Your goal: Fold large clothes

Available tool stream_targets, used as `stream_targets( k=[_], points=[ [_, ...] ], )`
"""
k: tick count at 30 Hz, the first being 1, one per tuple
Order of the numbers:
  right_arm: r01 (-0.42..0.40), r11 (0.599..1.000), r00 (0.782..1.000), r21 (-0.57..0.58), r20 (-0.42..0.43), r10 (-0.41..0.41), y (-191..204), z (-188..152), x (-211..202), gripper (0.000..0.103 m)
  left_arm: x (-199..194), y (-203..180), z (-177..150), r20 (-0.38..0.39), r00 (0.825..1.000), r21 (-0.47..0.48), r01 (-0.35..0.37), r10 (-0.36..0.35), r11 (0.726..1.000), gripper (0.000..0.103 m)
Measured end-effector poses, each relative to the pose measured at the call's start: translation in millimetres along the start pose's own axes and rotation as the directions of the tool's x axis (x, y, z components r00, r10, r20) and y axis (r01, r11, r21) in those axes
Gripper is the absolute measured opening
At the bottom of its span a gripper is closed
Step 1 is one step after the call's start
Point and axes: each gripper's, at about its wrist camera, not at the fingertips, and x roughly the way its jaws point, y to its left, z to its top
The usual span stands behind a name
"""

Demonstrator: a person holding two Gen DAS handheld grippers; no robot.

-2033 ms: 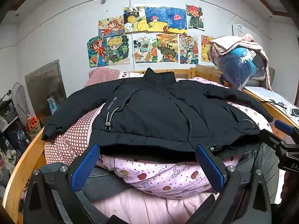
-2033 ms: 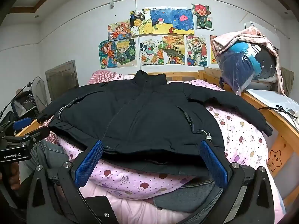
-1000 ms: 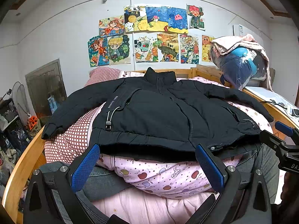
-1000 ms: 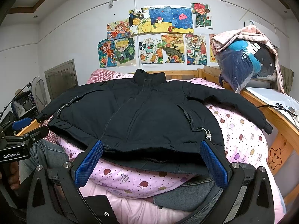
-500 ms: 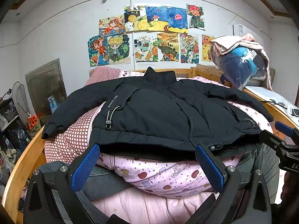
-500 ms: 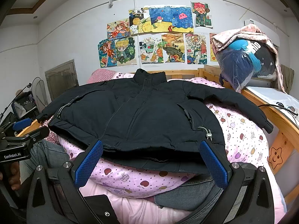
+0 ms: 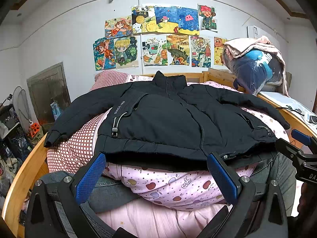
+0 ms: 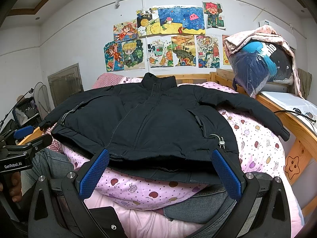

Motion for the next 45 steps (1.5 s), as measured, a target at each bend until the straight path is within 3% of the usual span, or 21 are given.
stream_targets(
  k=[23,33,37,42,45],
  points=[
    [0.001,1.0,1.0,0.006,-0.003,-0.001,-1.5,-3.8,3.1,0.102,0.1,0.0,-0.1,-0.005,1.0,0.0,0.0,0.0,1.0,0.103],
    [0.003,1.0,0.998,0.024,-0.055,-0.001,-8.2,-4.4,19.2,0.102,23.2,0.5,-4.1,-0.057,0.997,0.009,-0.045,0.046,0.999,0.103],
    [0.007,1.0,0.995,0.027,-0.099,-0.004,-18.0,4.2,35.9,0.102,41.5,0.1,9.7,-0.101,0.992,0.026,-0.069,0.072,0.997,0.103],
    [0.079,0.996,0.992,0.042,-0.106,-0.074,-49.3,33.3,58.8,0.102,69.2,-0.4,40.1,-0.133,0.985,0.046,-0.108,0.113,0.993,0.103],
    [0.126,0.988,0.986,0.083,-0.117,-0.116,-77.2,56.0,74.0,0.102,83.8,-0.8,62.4,-0.131,0.986,0.05,-0.098,0.104,0.994,0.103]
  ],
)
